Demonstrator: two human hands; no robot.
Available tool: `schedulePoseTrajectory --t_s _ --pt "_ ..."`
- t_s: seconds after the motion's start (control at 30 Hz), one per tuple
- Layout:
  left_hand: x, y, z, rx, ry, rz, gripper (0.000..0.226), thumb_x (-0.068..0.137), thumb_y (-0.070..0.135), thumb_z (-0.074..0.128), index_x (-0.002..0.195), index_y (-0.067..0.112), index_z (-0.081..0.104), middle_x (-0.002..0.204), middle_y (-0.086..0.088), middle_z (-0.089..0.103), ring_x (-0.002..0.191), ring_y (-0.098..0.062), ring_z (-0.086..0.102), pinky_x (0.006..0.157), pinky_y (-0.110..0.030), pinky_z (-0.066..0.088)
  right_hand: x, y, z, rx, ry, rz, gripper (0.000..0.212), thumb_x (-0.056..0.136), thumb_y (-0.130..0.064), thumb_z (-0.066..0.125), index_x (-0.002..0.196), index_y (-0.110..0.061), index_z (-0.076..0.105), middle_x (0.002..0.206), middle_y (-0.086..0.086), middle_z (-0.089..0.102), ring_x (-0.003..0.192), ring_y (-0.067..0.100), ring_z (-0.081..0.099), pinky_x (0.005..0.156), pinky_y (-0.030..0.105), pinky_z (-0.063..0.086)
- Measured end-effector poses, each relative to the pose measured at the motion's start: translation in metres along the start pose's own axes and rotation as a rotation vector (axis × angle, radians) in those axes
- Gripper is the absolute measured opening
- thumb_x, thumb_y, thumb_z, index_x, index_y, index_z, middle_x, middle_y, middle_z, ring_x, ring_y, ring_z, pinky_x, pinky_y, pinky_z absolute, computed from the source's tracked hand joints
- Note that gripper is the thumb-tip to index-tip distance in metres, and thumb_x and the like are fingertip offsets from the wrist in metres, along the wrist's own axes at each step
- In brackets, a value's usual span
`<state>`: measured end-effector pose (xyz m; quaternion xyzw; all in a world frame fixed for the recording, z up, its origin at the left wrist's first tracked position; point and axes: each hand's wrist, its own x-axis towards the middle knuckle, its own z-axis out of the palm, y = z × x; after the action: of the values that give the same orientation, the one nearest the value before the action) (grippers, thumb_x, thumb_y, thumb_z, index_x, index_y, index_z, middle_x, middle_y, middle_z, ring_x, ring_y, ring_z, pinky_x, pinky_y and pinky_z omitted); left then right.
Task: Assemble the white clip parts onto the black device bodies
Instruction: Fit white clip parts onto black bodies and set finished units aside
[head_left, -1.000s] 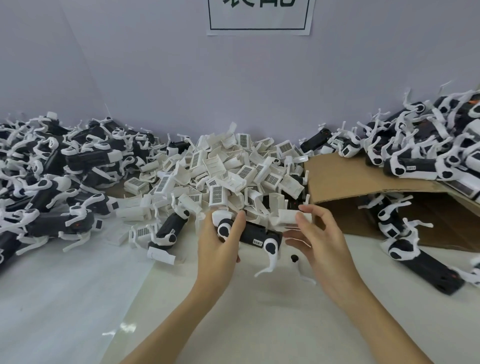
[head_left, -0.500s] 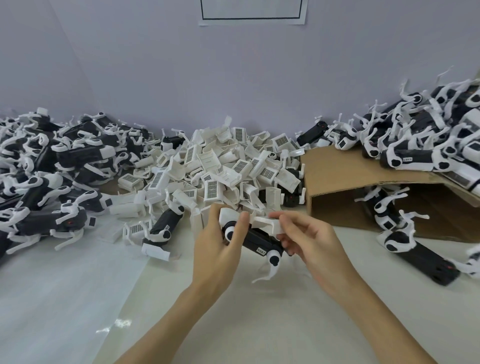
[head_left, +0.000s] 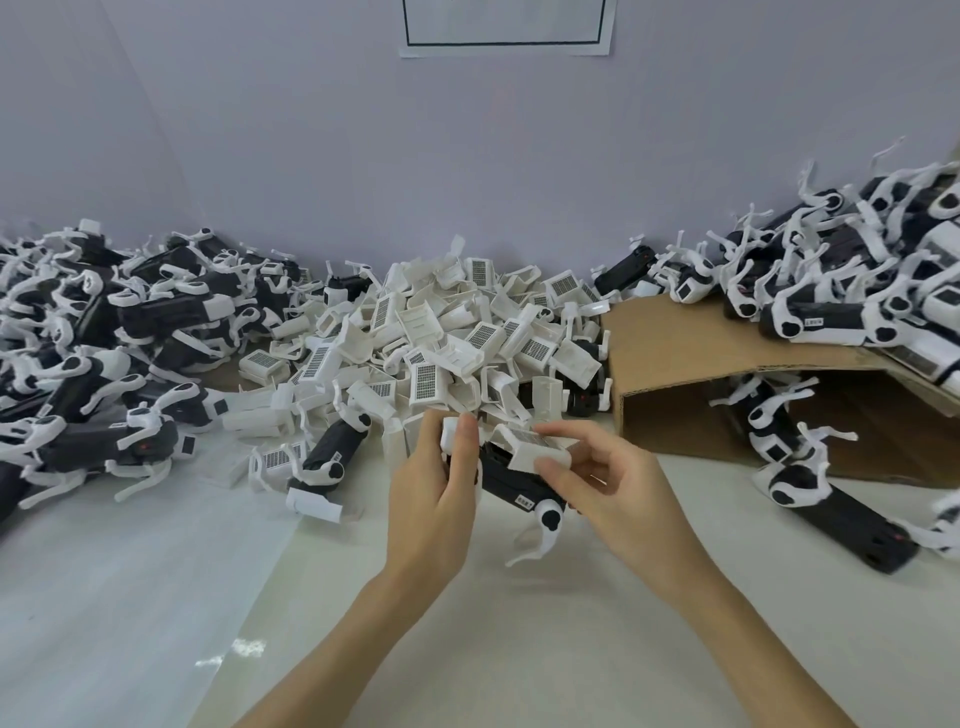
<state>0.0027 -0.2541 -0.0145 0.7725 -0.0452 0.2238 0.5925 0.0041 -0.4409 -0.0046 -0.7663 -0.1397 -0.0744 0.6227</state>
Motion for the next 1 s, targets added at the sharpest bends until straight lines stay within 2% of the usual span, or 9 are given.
schedulePoseTrajectory --t_s 0.13,0.3,0.43,0.57,0.67,0.77,0.83,0.93,1.0 --pt "-0.001 0.002 -0.001 0.01 -0.008 0.002 0.068 0.093 0.087 0.027 0.093 0.022 0.048 0.054 0.01 0.042 0.052 -0.01 0.039 0.056 -0.059 0.048 -0.005 0.003 0.018 -0.162 0.096 -0.03 0.037 0.078 -0.056 0.079 0.111 -0.04 0.072 0.101 -0.01 0.061 0.085 0.007 0.062 0.079 0.023 0.054" --pt "-0.001 0.003 -0.001 0.034 -0.011 0.034 0.065 0.089 0.093 0.023 0.088 0.032 0.046 0.055 0.008 0.045 0.052 -0.02 0.043 0.055 -0.057 0.048 -0.012 0.003 0.026 -0.269 0.065 -0.221 0.033 0.093 -0.034 0.077 0.124 -0.036 0.065 0.119 -0.018 0.067 0.116 0.008 0.063 0.091 0.015 0.048" --pt "0.0 0.0 -0.001 0.004 0.015 0.007 0.069 0.092 0.09 0.025 0.091 0.025 0.048 0.057 0.01 0.046 0.053 -0.01 0.043 0.056 -0.042 0.047 -0.016 0.007 0.033 -0.512 0.007 -0.361 0.065 0.091 -0.036 0.079 0.15 -0.029 0.054 0.143 -0.01 0.053 0.137 0.013 0.051 0.113 0.03 0.044" --pt "0.001 -0.002 -0.001 0.003 -0.003 -0.015 0.063 0.096 0.084 0.027 0.093 0.025 0.049 0.056 0.008 0.047 0.057 -0.018 0.048 0.062 -0.063 0.053 -0.013 0.007 0.036 -0.695 0.164 -0.524 0.059 0.087 -0.031 0.082 0.141 -0.017 0.063 0.139 -0.005 0.062 0.127 0.014 0.056 0.106 0.035 0.05" --pt "-0.001 -0.002 0.002 -0.028 -0.022 -0.069 0.063 0.095 0.084 0.031 0.099 0.025 0.051 0.056 0.007 0.051 0.058 -0.02 0.052 0.067 -0.065 0.054 -0.011 0.008 0.032 -0.763 0.156 -0.565 0.056 0.09 -0.032 0.079 0.141 -0.017 0.064 0.132 -0.008 0.068 0.119 0.012 0.062 0.1 0.033 0.05" --pt "-0.003 -0.001 0.004 -0.013 -0.068 -0.095 0.062 0.092 0.085 0.031 0.108 0.029 0.051 0.062 0.01 0.059 0.061 -0.003 0.061 0.062 -0.05 0.058 -0.01 0.009 0.028 -0.797 0.17 -0.546 0.06 0.084 -0.025 0.087 0.139 -0.019 0.066 0.128 -0.012 0.071 0.11 0.005 0.061 0.095 0.032 0.05" --pt "-0.001 -0.002 0.001 0.004 -0.135 -0.038 0.047 0.093 0.082 0.038 0.117 0.042 0.048 0.066 0.01 0.063 0.067 -0.009 0.068 0.065 -0.039 0.057 -0.008 0.008 0.026 -0.787 0.183 -0.524 0.059 0.082 -0.026 0.088 0.138 -0.02 0.067 0.125 -0.013 0.073 0.104 0.002 0.056 0.094 0.031 0.049" --pt "0.007 -0.003 -0.011 0.135 -0.323 0.205 0.048 0.098 0.055 0.062 0.142 0.051 0.042 0.115 0.011 0.062 0.103 -0.01 0.067 0.082 -0.025 0.055 -0.008 0.008 0.02 -0.746 0.179 -0.486 0.056 0.085 -0.023 0.085 0.138 -0.021 0.066 0.122 -0.012 0.073 0.102 0.003 0.053 0.093 0.032 0.052" --pt "0.011 -0.006 -0.017 0.226 -0.442 0.376 0.051 0.098 0.032 0.069 0.144 0.044 0.049 0.128 0.01 0.049 0.119 -0.012 0.055 0.088 -0.015 0.049 -0.007 0.01 0.015 -0.683 0.142 -0.454 0.052 0.089 -0.027 0.08 0.139 -0.023 0.065 0.123 -0.015 0.071 0.107 0.003 0.055 0.094 0.033 0.053"
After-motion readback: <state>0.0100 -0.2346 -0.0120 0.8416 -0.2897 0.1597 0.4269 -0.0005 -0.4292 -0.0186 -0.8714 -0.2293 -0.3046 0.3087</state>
